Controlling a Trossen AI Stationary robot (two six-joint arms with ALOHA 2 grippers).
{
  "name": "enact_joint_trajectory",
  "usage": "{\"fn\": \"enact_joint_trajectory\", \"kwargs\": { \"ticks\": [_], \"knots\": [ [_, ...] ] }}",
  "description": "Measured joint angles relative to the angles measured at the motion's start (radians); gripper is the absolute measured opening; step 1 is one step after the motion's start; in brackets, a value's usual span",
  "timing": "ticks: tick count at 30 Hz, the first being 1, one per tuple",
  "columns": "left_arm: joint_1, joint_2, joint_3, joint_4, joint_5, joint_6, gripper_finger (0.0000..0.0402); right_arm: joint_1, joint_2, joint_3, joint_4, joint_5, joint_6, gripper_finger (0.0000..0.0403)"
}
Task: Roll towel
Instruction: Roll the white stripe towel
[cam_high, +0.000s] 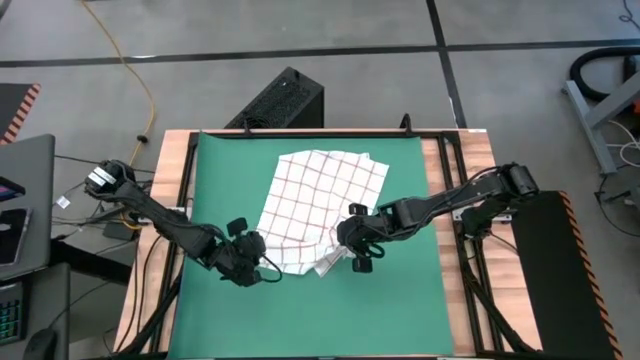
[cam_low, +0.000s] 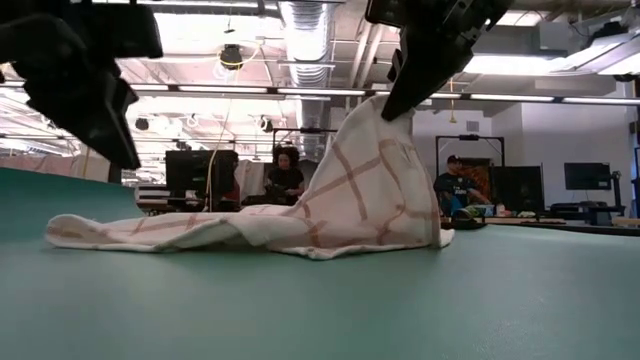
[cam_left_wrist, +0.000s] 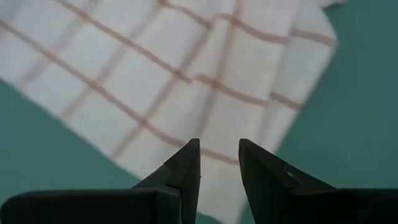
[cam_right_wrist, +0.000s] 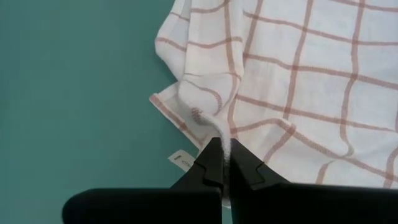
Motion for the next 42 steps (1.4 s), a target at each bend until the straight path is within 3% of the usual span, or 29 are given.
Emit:
{"fn": "enact_joint_trajectory", "kwargs": {
  "ticks": [4,11,16,32,42],
  "knots": [
    [-0.026,0.000,-0.027,0.133,0.093,0.105,0.0098,0.000,0.000,0.000,0.000,0.000,0.000,0.0016],
    [-0.042,0.029,-0.035,0.058,0.066,0.166,0.0098,0.000,0.000,0.000,-0.001,-0.001,0.000,0.0016],
    [-0.042,0.075,-0.048,0.083,0.103,0.196,0.0098,-0.002,0.000,0.000,-0.003,-0.001,0.000,0.0016],
    [-0.028,0.132,-0.049,0.057,0.070,0.279,0.0096,-0.002,0.000,0.000,-0.008,0.000,0.010,0.0016],
    [-0.001,0.132,-0.055,0.085,0.106,0.302,0.0011,-0.004,0.000,0.000,-0.009,0.000,0.018,0.0016]
  ]
}}
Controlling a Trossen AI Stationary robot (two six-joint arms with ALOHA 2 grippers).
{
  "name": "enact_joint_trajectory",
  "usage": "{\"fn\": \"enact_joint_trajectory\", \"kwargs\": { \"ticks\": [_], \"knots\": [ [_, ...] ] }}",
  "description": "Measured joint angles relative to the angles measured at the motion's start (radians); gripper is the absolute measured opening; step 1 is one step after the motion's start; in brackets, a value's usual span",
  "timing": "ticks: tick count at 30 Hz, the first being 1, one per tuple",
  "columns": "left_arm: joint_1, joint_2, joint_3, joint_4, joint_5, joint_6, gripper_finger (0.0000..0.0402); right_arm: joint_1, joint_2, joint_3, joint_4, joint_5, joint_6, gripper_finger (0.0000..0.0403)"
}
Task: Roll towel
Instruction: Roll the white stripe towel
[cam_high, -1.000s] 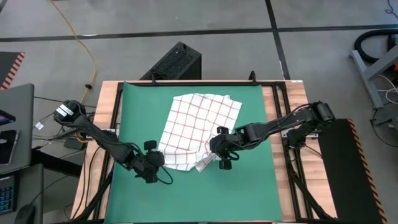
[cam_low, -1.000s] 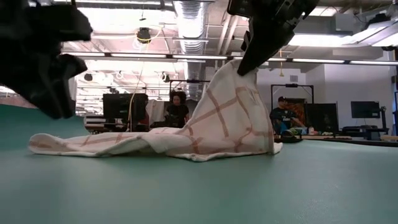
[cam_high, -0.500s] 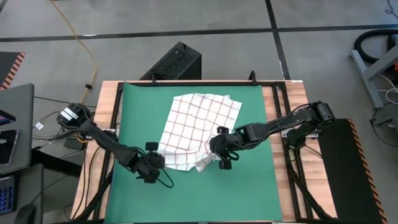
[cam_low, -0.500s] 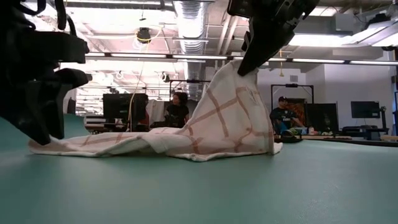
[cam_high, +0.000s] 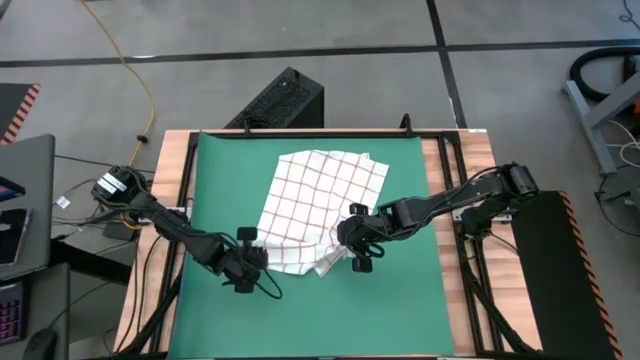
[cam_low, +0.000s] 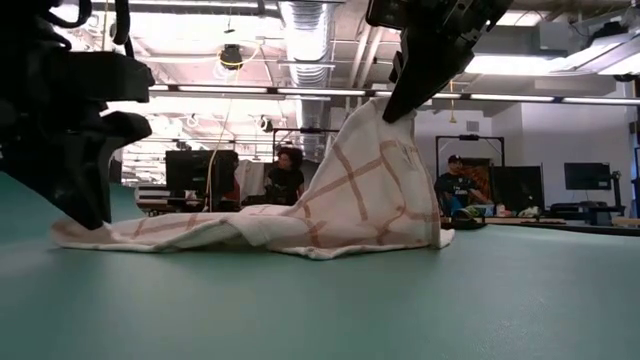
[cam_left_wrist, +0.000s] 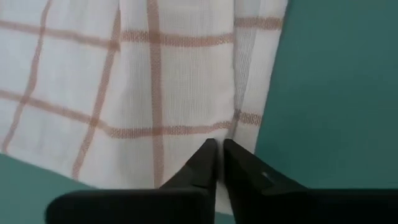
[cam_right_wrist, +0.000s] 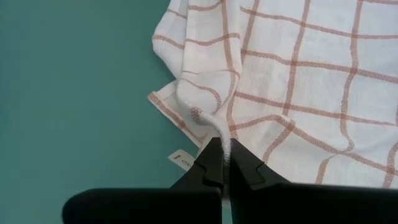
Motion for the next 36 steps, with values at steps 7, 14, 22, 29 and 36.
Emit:
{"fn": "enact_joint_trajectory", "kwargs": {
  "ticks": [7,14,22,29,36],
  "knots": [
    [0.052,-0.012,0.033,-0.089,-0.008,-0.153,0.0000,0.000,0.000,0.000,0.001,0.000,0.000,0.0016],
    [0.088,-0.077,0.162,-0.239,-0.125,-0.263,0.0000,-0.003,0.000,0.000,0.038,0.000,-0.016,0.0016],
    [0.113,-0.203,0.240,-0.355,-0.373,-0.495,0.0000,-0.012,0.000,0.000,0.180,0.001,-0.151,0.0016],
    [0.167,-0.271,0.240,-0.353,-0.428,-0.567,0.0000,-0.057,0.101,0.001,0.308,-0.029,-0.195,0.0016],
    [0.220,-0.263,0.240,-0.359,-0.441,-0.542,0.0000,-0.057,0.197,0.000,0.396,-0.097,-0.199,0.0038]
  ]
}}
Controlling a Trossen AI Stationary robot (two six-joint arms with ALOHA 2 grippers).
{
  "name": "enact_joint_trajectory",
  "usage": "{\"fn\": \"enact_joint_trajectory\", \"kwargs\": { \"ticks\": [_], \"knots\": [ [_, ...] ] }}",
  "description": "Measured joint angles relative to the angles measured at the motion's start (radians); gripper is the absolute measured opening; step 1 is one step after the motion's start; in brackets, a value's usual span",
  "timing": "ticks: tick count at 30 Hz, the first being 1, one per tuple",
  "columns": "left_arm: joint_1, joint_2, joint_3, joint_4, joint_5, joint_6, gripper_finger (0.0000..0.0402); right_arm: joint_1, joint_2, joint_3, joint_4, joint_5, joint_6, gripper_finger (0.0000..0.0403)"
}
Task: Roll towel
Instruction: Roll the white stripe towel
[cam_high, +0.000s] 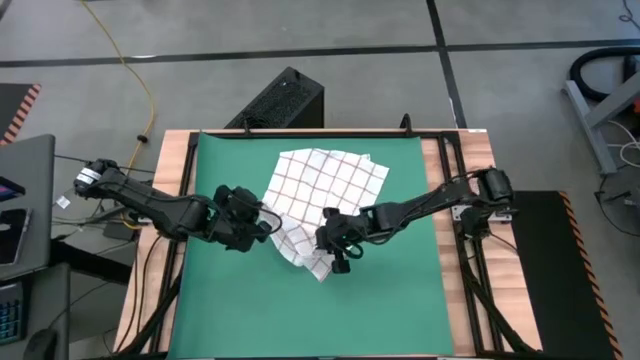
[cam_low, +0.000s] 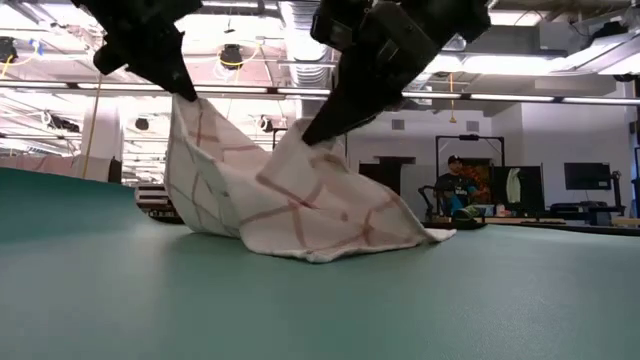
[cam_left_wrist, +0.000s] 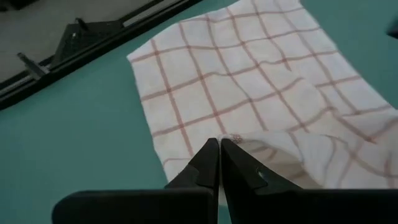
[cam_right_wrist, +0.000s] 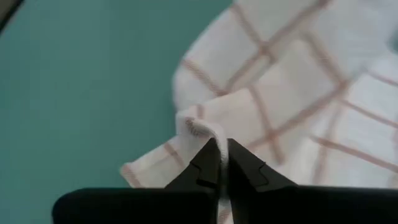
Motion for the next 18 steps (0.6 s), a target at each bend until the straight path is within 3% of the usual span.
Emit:
{"fn": "enact_joint_trajectory", "kwargs": {
  "ticks": [3,9,18],
  "knots": [
    [0.026,0.002,0.000,0.000,-0.001,0.002,0.0000,0.000,0.034,0.000,0.009,-0.071,0.012,0.0048],
    [0.062,0.002,0.000,-0.001,-0.001,0.031,0.0000,0.005,0.043,0.000,-0.021,-0.104,-0.020,0.0072],
    [0.112,0.002,0.000,0.001,-0.003,-0.022,0.0000,0.058,0.048,0.000,-0.021,-0.119,-0.057,0.0183]
  ]
}}
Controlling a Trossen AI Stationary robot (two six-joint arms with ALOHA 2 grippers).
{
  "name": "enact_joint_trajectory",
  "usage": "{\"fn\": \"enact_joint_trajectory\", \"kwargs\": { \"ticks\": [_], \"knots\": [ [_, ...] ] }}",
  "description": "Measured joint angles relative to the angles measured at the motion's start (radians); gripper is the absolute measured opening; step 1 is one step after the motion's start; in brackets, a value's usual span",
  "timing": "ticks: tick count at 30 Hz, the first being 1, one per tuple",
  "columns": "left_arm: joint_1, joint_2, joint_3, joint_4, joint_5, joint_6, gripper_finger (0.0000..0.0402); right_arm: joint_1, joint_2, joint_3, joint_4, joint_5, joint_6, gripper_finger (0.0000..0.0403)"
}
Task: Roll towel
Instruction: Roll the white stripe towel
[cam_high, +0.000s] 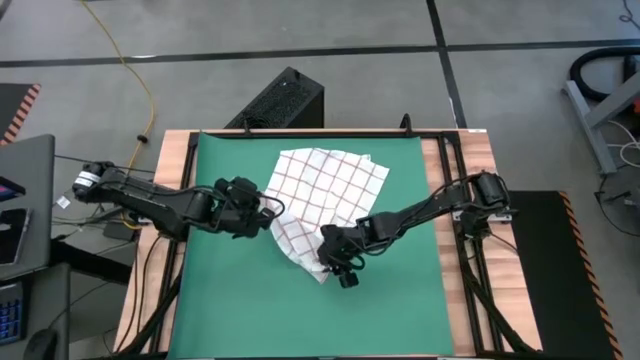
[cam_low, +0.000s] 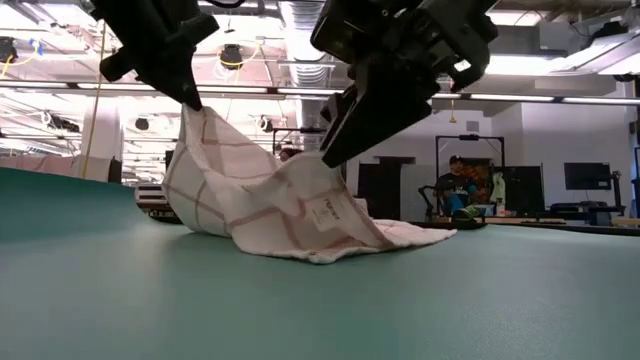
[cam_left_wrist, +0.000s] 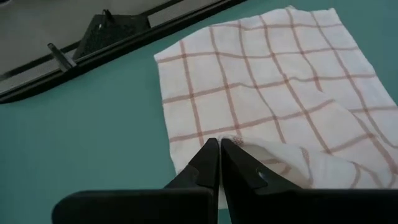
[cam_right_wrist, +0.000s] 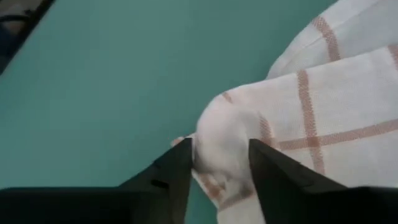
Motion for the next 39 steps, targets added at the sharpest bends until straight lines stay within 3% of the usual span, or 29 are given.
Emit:
{"fn": "enact_joint_trajectory", "kwargs": {
  "ticks": [6,11,17,27,39],
  "knots": [
    [0.035,0.000,0.000,-0.001,-0.004,0.014,0.0000,0.051,0.027,-0.004,-0.023,0.131,-0.044,0.0236],
    [0.059,0.000,-0.005,0.001,0.013,0.022,0.0000,0.117,0.065,-0.003,0.038,0.166,-0.035,0.0237],
    [0.061,0.000,-0.006,0.005,0.048,0.117,0.0000,0.172,0.084,0.001,0.129,0.391,-0.033,0.0235],
    [0.061,0.000,-0.006,0.008,0.054,0.157,0.0000,0.188,0.163,0.022,0.161,0.377,-0.040,0.0235],
    [0.061,0.000,-0.006,0.006,0.073,0.158,0.0000,0.195,0.225,0.044,0.059,0.496,-0.025,0.0232]
  ]
}}
